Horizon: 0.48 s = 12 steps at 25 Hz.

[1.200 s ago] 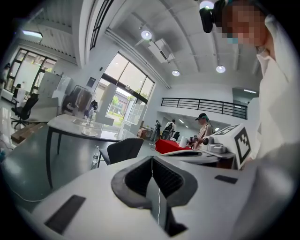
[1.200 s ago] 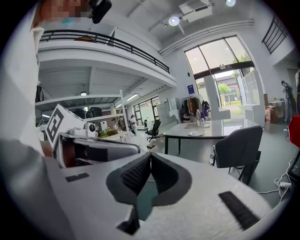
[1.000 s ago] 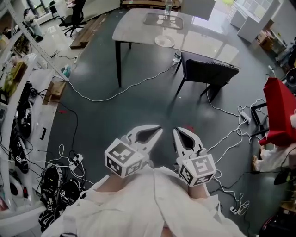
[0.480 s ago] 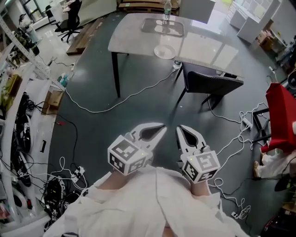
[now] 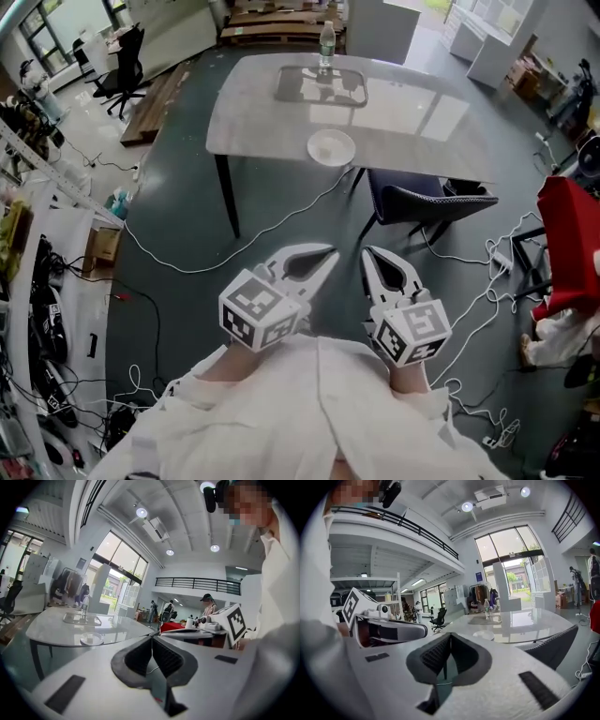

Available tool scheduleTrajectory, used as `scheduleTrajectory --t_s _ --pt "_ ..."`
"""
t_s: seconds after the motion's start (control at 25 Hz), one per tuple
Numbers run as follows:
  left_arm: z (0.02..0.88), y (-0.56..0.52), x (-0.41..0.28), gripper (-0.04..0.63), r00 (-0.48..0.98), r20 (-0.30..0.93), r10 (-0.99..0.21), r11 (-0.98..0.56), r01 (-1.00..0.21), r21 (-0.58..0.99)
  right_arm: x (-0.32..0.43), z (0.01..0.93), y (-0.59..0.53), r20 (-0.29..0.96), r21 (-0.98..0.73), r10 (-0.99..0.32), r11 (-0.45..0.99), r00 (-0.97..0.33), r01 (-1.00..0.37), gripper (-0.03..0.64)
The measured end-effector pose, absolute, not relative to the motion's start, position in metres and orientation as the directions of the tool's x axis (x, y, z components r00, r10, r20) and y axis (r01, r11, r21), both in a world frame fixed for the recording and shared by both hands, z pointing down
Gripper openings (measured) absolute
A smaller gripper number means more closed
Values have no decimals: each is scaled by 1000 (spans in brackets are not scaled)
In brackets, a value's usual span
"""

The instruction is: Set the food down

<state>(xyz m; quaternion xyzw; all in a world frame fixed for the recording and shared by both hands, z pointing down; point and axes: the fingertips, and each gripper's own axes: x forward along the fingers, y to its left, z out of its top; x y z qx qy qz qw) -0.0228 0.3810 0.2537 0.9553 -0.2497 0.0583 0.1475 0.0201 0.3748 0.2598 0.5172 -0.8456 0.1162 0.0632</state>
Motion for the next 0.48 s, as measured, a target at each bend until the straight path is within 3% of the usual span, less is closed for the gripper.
scheduleTrajectory --t_s 0.48 --pt "286 332 -23 17 895 241 -376 -838 -439 325 8 291 321 297 -194 -846 401 -443 -895 3"
